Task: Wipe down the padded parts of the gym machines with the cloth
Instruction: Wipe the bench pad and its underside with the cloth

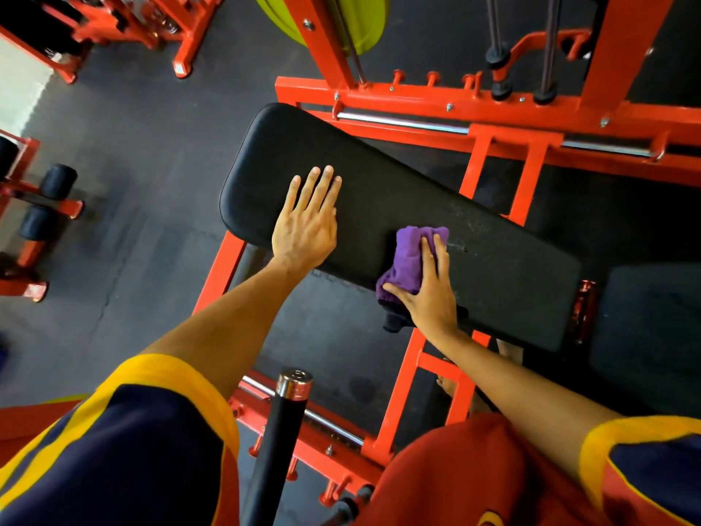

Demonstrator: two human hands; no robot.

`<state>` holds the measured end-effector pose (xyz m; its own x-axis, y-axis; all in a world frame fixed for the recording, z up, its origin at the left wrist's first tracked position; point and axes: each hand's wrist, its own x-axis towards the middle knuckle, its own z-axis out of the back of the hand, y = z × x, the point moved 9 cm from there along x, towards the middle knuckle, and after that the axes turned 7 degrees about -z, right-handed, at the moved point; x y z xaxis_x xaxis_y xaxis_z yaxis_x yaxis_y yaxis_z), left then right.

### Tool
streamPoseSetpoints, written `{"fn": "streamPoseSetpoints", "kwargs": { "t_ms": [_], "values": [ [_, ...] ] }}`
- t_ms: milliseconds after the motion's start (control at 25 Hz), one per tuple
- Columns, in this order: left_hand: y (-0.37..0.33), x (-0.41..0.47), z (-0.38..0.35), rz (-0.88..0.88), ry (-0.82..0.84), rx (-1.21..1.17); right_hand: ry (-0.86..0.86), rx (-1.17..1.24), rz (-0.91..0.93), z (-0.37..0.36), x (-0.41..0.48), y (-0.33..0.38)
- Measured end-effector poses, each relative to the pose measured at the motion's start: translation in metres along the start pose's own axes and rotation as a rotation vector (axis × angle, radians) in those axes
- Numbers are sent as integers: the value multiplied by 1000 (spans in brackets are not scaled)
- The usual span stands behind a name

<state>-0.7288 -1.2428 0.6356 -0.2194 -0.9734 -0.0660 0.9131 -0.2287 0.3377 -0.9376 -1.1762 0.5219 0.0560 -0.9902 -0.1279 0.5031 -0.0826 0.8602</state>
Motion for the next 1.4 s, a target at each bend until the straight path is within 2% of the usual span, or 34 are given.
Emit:
{"fn": "streamPoseSetpoints", "kwargs": {
  "t_ms": [80,200,280,440,520,640,840,880,960,1000,1080,1200,1280,1400],
  "values": [
    [-1,0,0,-2,-1,-7,-4,-29,54,-5,-2,11],
    [0,0,2,-8,-25,-17,58,-80,231,-42,2,76],
    [0,0,1,-13,-17,-10,104,-93,281,-52,10,101],
    [-2,0,3,-21,-40,-11,147,-157,331,-25,3,55],
    [-2,0,3,-19,-42,0,130,-211,270,-4,-8,9],
    [-7,0,0,-39,-33,28,60,-201,51,22,-5,-45],
    [-21,11,4,-41,-48,-33,1,-84,-200,22,51,-25],
    [-36,18,2,-99,-47,-62,-2,-99,-175,18,58,-11],
    [-71,32,-4,-222,-15,-96,28,-229,31,2,52,19],
    [-83,41,-7,-237,8,-120,62,-267,117,-2,42,25],
    [-98,63,-9,-217,22,-169,112,-267,173,1,17,7],
    [-116,85,-13,-260,18,-174,90,-245,97,25,-3,-52],
    [-127,90,-19,-270,30,-110,8,-185,-74,39,17,-80],
    [-131,90,-29,-248,45,-33,-134,-43,-360,42,72,-76]
  ]
}}
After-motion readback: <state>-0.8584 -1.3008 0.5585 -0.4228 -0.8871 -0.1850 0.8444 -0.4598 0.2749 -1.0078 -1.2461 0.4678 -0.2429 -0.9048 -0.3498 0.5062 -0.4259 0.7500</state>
